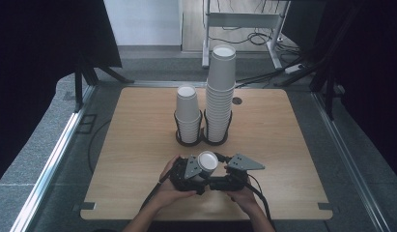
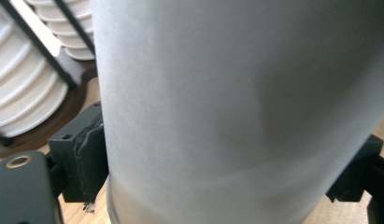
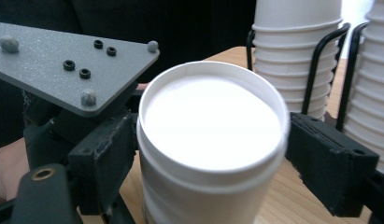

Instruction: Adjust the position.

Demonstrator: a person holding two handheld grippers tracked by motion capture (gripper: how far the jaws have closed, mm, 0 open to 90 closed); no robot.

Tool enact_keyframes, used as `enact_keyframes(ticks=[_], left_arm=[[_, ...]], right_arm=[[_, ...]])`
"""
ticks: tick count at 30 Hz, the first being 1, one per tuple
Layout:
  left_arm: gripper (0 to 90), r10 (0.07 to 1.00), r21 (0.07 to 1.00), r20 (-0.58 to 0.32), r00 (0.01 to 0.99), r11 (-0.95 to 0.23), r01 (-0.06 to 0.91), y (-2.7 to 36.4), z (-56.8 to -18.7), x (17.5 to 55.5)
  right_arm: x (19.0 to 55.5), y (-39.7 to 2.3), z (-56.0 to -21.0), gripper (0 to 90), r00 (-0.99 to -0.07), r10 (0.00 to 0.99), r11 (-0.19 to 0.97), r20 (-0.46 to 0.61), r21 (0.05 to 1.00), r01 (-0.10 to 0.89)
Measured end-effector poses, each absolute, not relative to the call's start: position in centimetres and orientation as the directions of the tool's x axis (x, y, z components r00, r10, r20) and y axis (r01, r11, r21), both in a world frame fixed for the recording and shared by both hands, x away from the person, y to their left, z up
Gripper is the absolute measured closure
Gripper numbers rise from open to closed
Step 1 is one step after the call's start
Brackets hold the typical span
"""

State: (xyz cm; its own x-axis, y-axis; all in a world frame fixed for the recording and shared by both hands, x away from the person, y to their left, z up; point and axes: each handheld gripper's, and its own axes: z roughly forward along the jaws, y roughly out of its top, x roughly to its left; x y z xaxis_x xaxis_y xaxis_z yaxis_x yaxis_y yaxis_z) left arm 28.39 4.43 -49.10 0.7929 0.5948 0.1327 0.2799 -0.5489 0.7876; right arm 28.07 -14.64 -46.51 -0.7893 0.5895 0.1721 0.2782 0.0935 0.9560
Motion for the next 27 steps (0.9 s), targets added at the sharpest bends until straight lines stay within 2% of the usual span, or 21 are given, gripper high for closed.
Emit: enact_keyframes(ticks=[3, 10, 13, 20, 27], left_arm=[[12.3, 0.585, 0.785, 0.132, 0.800, -0.555, 0.276, 4.2, -49.1, 28.3], [9.7, 0.593, 0.799, 0.107, 0.798, -0.529, 0.286, 4.3, -49.1, 28.3], [0.6, 0.603, 0.798, 0.083, 0.793, -0.517, 0.310, 4.3, -49.0, 28.4], [0.3, 0.613, 0.803, 0.051, 0.788, -0.494, 0.333, 4.6, -49.0, 28.7], [0.0, 0.612, 0.808, 0.037, 0.790, -0.483, 0.336, 4.8, -48.9, 28.7]], right_arm=[[28.0, -14.5, -46.6, 22.5, -0.790, 0.591, 0.101, 0.164, 0.956, 0.274], [27.9, -14.6, -46.6, 23.7, -0.787, 0.594, 0.083, 0.167, 0.960, 0.266], [27.9, -14.6, -46.6, 23.9, -0.789, 0.591, 0.084, 0.166, 0.961, 0.265], [28.4, -15.3, -46.9, 24.0, -0.775, 0.584, 0.022, 0.240, 0.950, 0.311], [28.2, -15.5, -46.6, 24.1, -0.773, 0.589, 0.012, 0.236, 0.954, 0.301]])
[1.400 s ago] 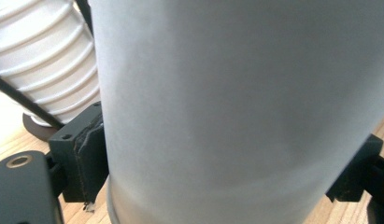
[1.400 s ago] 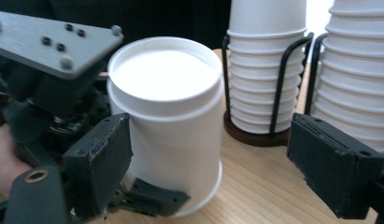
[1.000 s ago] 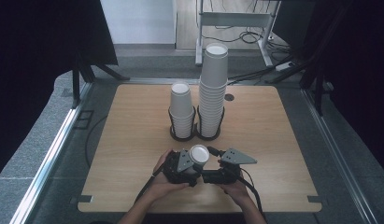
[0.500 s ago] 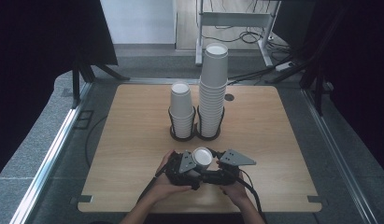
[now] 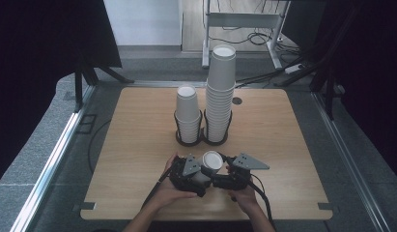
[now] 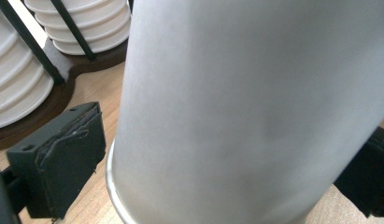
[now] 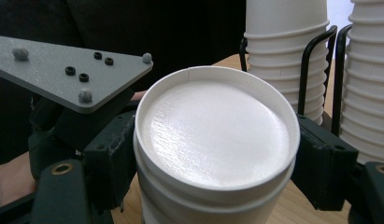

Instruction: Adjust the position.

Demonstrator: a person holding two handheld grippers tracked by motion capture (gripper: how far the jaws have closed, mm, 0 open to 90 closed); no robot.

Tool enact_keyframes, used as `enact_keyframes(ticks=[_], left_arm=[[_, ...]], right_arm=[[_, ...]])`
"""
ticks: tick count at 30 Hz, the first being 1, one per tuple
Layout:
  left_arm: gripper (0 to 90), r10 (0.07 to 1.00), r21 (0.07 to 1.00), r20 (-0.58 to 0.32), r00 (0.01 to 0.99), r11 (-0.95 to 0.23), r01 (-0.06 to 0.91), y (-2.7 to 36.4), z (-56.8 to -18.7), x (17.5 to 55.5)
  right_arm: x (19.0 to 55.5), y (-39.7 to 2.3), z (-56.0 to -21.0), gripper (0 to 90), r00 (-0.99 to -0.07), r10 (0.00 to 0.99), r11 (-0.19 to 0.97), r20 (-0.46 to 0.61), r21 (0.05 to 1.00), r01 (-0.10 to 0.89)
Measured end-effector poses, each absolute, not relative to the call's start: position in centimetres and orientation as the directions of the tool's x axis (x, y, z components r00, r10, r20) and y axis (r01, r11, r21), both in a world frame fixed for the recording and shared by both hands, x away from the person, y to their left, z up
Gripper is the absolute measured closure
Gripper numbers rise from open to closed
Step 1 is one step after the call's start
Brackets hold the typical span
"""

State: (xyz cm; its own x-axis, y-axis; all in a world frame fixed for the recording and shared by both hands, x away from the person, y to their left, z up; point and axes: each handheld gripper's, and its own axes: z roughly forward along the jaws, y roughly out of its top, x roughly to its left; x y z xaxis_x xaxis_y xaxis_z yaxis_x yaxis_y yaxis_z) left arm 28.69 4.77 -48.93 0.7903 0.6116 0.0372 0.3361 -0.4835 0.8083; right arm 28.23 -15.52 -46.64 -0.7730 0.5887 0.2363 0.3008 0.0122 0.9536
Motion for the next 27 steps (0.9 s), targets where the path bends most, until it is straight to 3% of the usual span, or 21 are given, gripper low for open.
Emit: enact_keyframes(ticks=[15, 27], left_arm=[[0.0, 0.620, 0.823, 0.045, 0.783, -0.467, 0.323, 4.86, -48.89, 28.65], [3.6, 0.611, 0.822, 0.082, 0.787, -0.488, 0.293, 4.75, -48.92, 28.34]], right_arm=[[28.55, -16.28, -46.36, 24.2, -0.753, 0.548, -0.118, 0.365, 0.925, 0.362], [28.61, -15.57, -47.03, 24.2, -0.752, 0.543, -0.102, 0.375, 0.918, 0.384]])
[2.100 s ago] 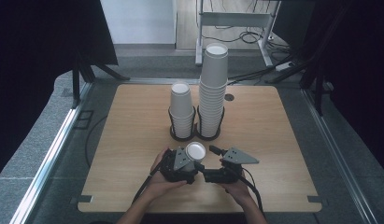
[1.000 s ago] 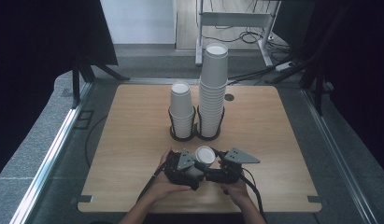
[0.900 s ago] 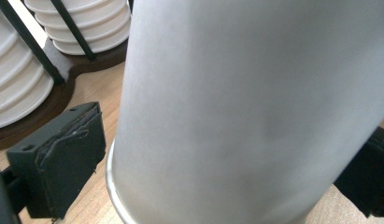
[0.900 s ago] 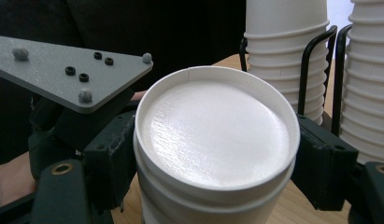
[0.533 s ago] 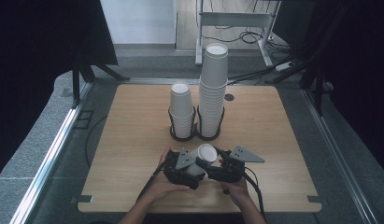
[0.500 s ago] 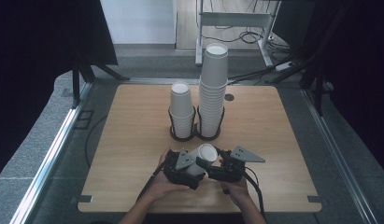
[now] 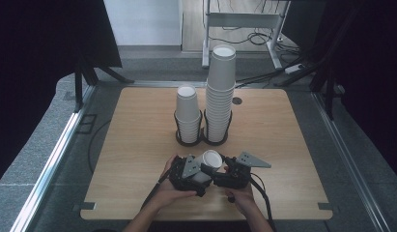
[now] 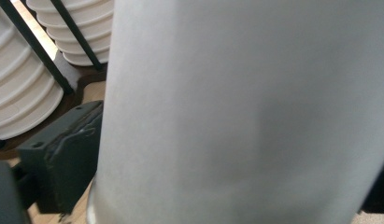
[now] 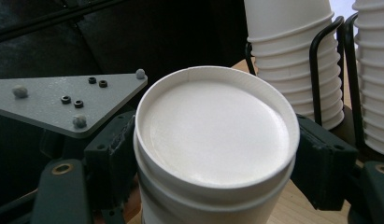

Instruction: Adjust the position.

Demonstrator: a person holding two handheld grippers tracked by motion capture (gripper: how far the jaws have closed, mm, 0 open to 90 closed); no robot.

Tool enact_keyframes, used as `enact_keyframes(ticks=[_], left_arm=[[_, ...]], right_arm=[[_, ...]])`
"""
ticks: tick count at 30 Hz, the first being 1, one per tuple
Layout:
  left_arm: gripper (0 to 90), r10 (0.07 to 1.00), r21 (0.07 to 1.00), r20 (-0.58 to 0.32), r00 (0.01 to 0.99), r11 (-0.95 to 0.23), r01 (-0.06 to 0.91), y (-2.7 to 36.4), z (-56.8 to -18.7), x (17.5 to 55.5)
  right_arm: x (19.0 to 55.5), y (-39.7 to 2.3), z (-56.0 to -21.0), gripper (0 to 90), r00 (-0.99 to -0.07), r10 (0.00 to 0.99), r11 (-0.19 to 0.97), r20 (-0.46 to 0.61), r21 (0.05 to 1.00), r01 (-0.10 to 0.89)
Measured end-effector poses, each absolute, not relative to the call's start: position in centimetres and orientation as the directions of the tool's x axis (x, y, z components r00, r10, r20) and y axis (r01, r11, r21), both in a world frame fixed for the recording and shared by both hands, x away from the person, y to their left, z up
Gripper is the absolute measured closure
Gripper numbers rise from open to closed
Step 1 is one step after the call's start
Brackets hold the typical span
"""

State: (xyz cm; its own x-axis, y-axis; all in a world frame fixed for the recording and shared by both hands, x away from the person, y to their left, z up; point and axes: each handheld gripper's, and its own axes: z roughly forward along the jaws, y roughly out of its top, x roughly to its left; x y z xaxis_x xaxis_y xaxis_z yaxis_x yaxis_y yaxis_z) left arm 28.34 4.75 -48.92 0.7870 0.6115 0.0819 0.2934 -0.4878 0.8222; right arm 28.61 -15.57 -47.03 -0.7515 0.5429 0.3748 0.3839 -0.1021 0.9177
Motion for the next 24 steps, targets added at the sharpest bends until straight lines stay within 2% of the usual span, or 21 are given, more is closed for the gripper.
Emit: enact_keyframes(ticks=[4, 13, 18, 24], left_arm=[[8.6, 0.606, 0.819, 0.094, 0.790, -0.498, 0.284, 4.55, -48.97, 28.14], [11.2, 0.598, 0.805, 0.121, 0.792, -0.527, 0.275, 4.55, -48.92, 28.11], [11.9, 0.611, 0.798, 0.126, 0.781, -0.531, 0.287, 4.79, -48.92, 28.36], [11.9, 0.623, 0.796, 0.148, 0.768, -0.536, 0.281, 5.38, -48.54, 28.59]], right_arm=[[28.68, -15.60, -47.16, 24.1, -0.748, 0.547, -0.100, 0.376, 0.916, 0.388], [28.76, -15.67, -47.28, 22.9, -0.754, 0.540, -0.093, 0.373, 0.917, 0.387], [28.84, -15.65, -47.23, 16.0, -0.752, 0.549, -0.076, 0.366, 0.917, 0.391], [28.74, -16.12, -46.74, 14.4, -0.755, 0.553, -0.080, 0.353, 0.924, 0.374]])
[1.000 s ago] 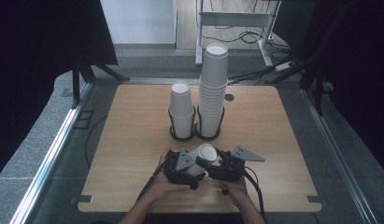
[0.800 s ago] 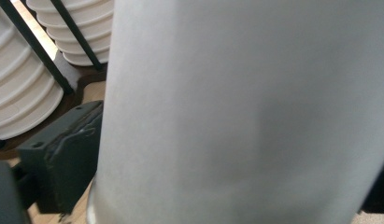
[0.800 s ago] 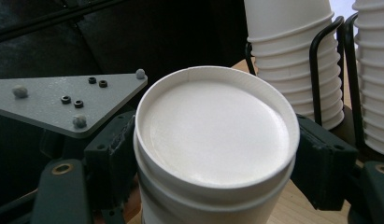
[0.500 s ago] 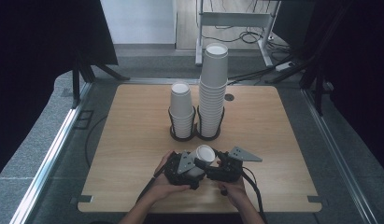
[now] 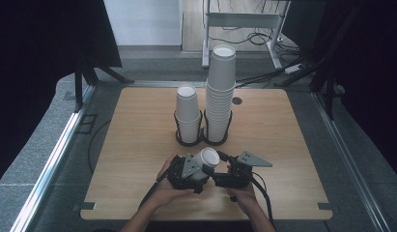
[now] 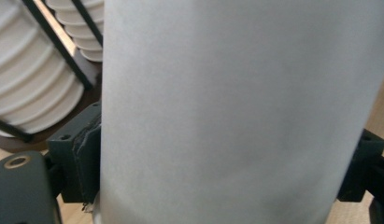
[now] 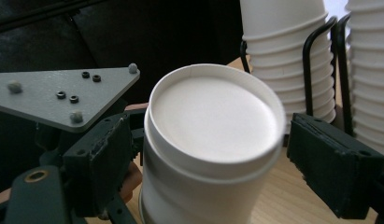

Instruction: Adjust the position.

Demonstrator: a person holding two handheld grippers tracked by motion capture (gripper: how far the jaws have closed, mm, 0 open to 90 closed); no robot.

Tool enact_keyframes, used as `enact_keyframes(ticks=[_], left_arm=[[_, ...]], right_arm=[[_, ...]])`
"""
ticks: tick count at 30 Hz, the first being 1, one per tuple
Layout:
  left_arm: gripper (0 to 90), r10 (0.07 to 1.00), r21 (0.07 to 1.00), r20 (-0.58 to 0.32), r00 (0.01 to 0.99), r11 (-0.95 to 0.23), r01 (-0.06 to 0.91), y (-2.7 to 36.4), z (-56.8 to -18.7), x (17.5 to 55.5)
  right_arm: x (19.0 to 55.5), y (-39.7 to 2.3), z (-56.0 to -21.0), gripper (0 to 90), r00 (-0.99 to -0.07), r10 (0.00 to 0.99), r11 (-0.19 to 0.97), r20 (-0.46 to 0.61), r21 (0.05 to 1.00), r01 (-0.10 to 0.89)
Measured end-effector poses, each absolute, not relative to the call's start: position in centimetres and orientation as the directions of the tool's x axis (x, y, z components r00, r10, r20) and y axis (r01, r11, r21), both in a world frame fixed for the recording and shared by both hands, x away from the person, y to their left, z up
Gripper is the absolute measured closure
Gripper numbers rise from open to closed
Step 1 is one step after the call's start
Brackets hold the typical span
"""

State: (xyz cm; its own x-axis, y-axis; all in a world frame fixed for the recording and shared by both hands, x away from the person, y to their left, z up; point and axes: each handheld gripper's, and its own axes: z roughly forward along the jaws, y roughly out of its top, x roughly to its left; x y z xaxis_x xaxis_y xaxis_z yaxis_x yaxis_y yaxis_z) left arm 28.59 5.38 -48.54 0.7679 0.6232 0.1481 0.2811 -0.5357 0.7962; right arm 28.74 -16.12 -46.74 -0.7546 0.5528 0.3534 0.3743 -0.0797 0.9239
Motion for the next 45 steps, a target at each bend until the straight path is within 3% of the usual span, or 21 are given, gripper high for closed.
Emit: enact_keyframes(ticks=[6, 13, 19, 28, 45], left_arm=[[11.9, 0.608, 0.772, 0.206, 0.767, -0.583, 0.255, 5.5, -48.1, 29.0], [11.8, 0.582, 0.735, 0.263, 0.769, -0.637, 0.231, 5.2, -48.3, 29.5], [11.8, 0.566, 0.720, 0.305, 0.766, -0.664, 0.204, 4.8, -47.6, 29.6], [11.8, 0.535, 0.680, 0.369, 0.760, -0.712, 0.172, 4.5, -47.0, 29.8], [11.8, 0.465, 0.613, 0.445, 0.765, -0.781, 0.119, 3.3, -47.4, 29.7]], right_arm=[[28.5, -17.2, -45.3, 14.7, -0.777, 0.560, -0.030, 0.288, 0.944, 0.329], [29.3, -19.1, -42.6, 18.2, -0.842, 0.536, 0.261, 0.064, 0.936, 0.238], [31.5, -19.4, -40.9, 16.9, -0.881, 0.470, 0.454, 0.048, 0.843, 0.288], [33.2, -16.8, -39.9, 14.2, -0.938, 0.347, 0.686, 0.022, 0.676, 0.269], [35.3, -12.9, -39.5, 14.3, -0.974, 0.223, 0.870, 0.033, 0.444, 0.214]])
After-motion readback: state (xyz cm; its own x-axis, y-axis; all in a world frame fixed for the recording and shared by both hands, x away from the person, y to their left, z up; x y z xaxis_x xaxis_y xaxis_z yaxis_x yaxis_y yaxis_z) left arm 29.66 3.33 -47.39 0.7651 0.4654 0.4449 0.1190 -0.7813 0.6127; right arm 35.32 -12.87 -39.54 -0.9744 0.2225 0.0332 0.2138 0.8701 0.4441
